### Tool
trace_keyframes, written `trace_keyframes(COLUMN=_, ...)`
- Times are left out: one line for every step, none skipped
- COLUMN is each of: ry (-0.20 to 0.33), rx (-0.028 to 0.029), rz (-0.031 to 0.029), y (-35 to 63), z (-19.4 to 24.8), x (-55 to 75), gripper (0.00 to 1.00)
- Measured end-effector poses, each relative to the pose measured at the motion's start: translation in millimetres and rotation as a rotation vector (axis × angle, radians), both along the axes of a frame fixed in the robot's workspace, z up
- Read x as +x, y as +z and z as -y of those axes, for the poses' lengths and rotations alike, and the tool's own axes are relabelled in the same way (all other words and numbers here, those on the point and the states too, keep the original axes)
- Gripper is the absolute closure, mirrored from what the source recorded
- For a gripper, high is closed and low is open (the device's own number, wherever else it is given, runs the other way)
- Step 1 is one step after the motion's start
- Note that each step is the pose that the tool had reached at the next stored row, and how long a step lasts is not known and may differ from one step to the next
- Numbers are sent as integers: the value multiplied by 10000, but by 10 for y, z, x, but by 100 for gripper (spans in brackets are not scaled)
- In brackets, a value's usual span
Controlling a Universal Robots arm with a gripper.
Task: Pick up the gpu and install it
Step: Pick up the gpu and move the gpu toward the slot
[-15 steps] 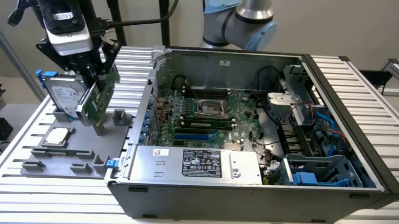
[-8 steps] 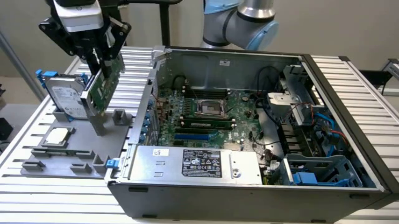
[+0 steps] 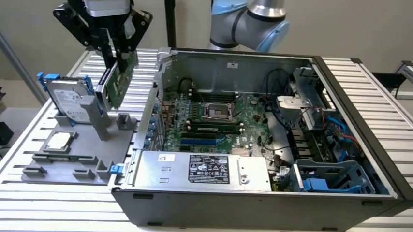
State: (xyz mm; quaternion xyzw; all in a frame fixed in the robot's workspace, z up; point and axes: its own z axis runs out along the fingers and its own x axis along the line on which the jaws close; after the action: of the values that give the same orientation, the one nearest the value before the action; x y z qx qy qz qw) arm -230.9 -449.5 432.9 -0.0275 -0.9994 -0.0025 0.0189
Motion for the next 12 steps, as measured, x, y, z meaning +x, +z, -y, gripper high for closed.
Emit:
trace_keyframes(ry=-1, rx=8, rz=-19, y=3, z=1, x=43, gripper=74)
trace_keyframes(ry=-1, rx=17, rz=-33, y=5, z=2, x=88, gripper=74)
trace_keyframes(ry=0, rx=29, rz=-42, y=5, z=3, x=135, gripper=74)
trace_keyframes(ry=0, rx=40, rz=-49, y=5, z=5, x=181, gripper=74)
trace_keyframes(ry=-1, rx=51, rz=-54, y=5, z=6, x=226, gripper=74)
trace_keyframes(ry=0, rx=62, rz=-59, y=5, z=8, x=271, gripper=74)
trace_keyframes(ry=0, rx=72, rz=-63, y=6, z=10, x=316, gripper=74)
trace_keyframes(ry=0, rx=84, rz=-66, y=5, z=12, x=361, gripper=74)
trace_keyframes(ry=-1, rx=94, rz=-70, y=5, z=14, x=407, gripper=74)
trace_keyframes(ry=0, rx=103, rz=-73, y=5, z=16, x=452, gripper=74)
trace_keyframes(ry=0, rx=110, rz=-77, y=5, z=18, x=497, gripper=74)
trace_keyframes(ry=0, rx=117, rz=-80, y=5, z=20, x=542, gripper=74)
